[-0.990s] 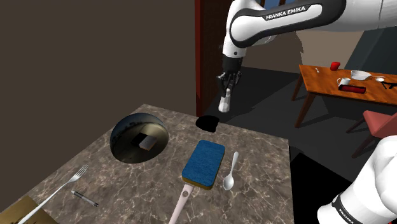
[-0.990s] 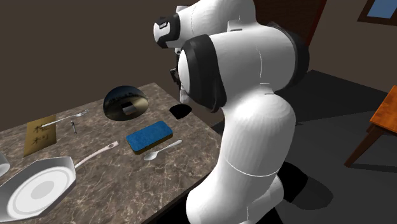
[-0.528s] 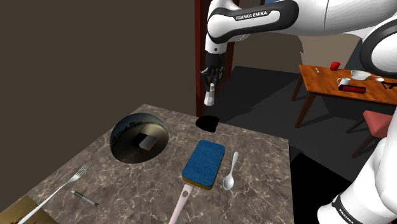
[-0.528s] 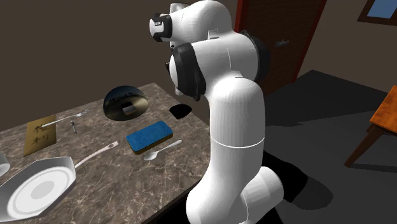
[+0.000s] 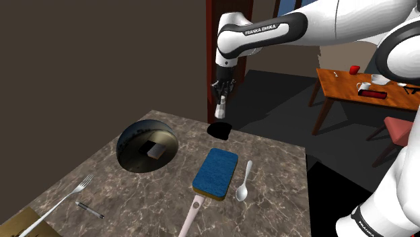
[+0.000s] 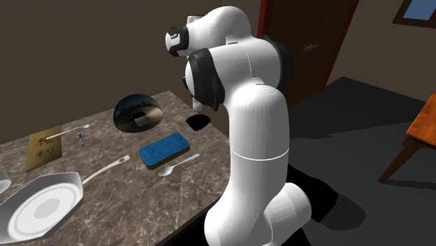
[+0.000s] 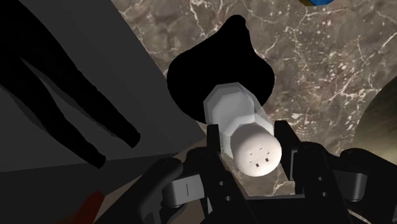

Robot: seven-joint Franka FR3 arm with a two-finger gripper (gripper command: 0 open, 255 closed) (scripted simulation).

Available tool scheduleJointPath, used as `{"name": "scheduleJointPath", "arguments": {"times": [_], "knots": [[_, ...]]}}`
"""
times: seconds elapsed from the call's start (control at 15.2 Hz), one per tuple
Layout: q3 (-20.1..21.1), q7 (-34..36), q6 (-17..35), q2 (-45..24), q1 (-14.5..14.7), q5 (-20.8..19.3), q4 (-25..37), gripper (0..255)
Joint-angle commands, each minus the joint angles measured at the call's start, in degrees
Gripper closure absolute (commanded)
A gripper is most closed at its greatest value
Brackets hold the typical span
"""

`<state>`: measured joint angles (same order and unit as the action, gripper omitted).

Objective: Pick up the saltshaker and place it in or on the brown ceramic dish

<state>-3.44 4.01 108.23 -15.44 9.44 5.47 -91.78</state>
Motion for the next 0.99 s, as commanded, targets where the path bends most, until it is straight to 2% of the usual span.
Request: {"name": "scheduleJointPath", "arguments": {"times": [0.0,0.59,0.92], "knots": [[0.0,-0.2,1.6,-0.2,0.0,0.1,-1.4,255],[0.1,-0.8,8.0,-1.7,0.0,0.4,-6.2,255],[0.1,-0.8,8.3,-1.8,0.0,0.4,-6.5,255]]}}
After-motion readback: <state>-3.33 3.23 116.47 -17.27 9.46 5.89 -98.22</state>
